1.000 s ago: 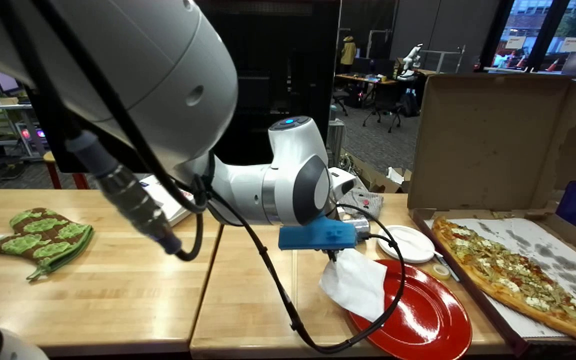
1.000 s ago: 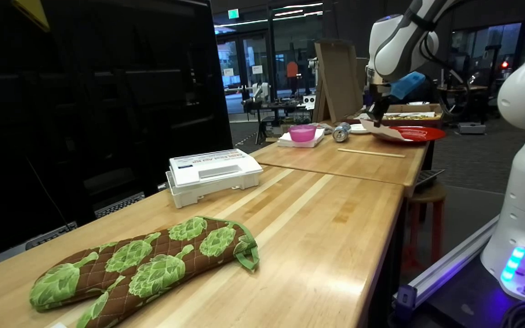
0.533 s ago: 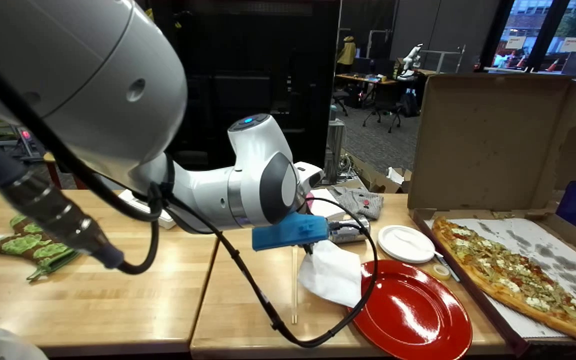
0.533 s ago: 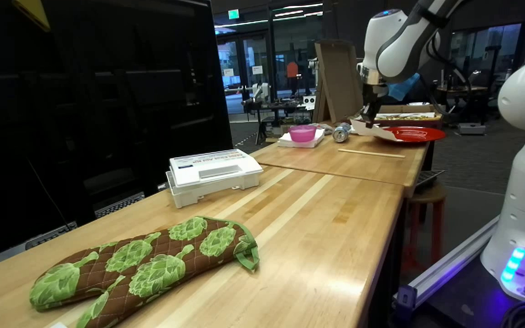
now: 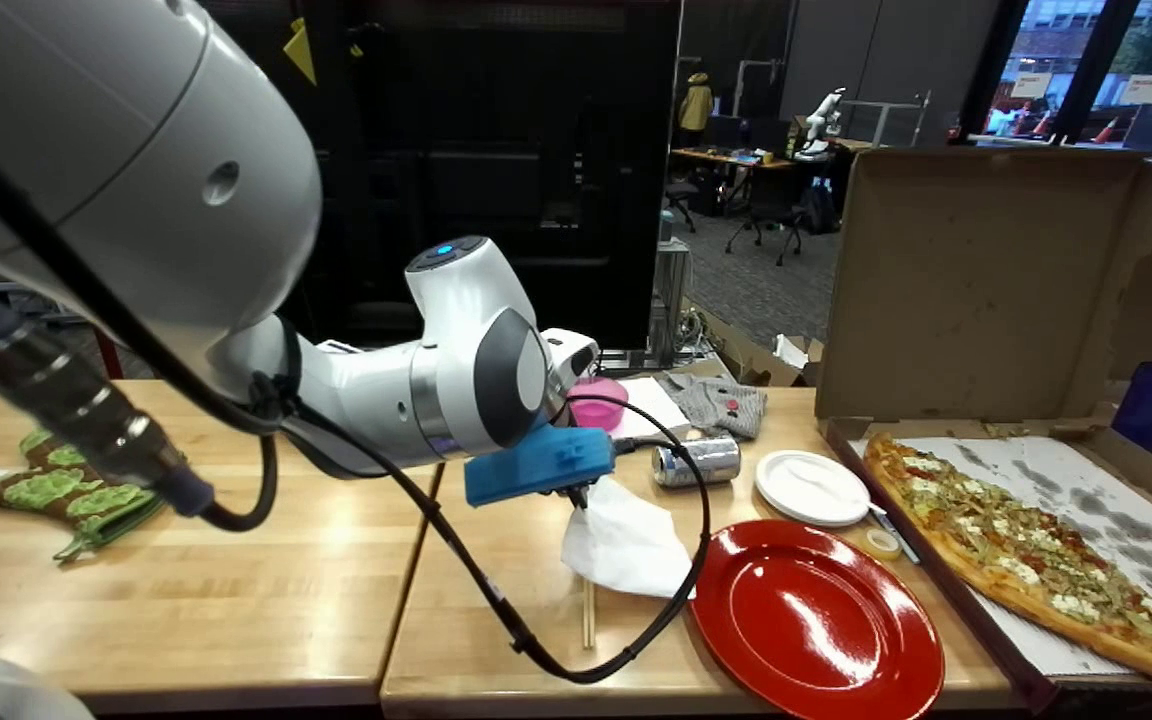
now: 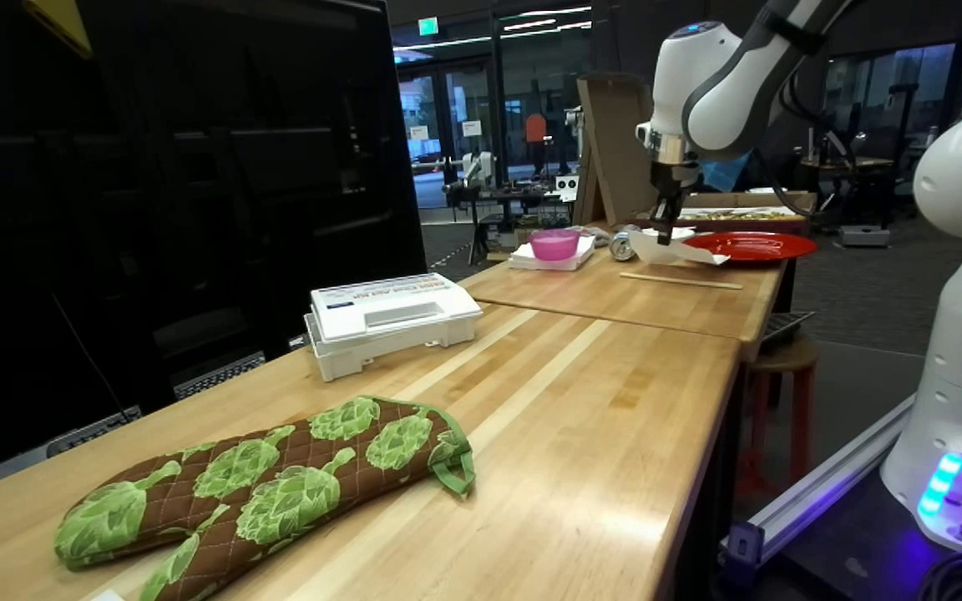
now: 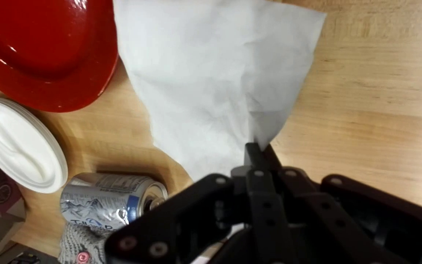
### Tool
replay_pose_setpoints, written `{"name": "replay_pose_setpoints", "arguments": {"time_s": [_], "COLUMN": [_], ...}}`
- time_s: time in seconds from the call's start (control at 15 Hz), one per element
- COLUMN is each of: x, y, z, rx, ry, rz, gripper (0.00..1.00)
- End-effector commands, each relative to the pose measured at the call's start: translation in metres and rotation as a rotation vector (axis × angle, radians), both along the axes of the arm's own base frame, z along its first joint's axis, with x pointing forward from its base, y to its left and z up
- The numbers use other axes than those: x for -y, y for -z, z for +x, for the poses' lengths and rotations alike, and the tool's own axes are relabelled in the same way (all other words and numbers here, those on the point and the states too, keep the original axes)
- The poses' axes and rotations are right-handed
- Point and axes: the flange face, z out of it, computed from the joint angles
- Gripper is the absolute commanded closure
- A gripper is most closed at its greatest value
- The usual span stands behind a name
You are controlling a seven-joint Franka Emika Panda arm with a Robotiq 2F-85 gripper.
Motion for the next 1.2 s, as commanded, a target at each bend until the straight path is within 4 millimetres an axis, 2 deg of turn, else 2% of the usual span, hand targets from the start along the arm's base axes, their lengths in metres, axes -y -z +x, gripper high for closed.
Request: {"name": "replay_pose_setpoints", "arguments": {"time_s": [0.0, 0.33, 0.4, 0.53, 0.67, 0.73, 0.87, 1.13], "x": [-0.017, -0.035, -0.036, -0.039, -0.042, -0.042, -0.042, -0.034], "y": [-0.003, 0.001, 0.002, 0.003, 0.004, 0.002, 0.003, -0.004], "z": [-0.013, -0.021, -0.022, -0.024, -0.023, -0.017, -0.022, -0.020], "rx": [0.012, 0.007, 0.006, 0.002, 0.001, 0.000, 0.001, 0.015], "ry": [-0.046, -0.104, -0.104, -0.111, -0.116, -0.117, -0.117, -0.089], "rz": [-0.031, -0.073, -0.082, -0.090, -0.096, -0.099, -0.101, -0.080], "gripper": [1.00, 1.00, 0.73, 0.69, 0.56, 0.51, 0.37, 0.08]}}
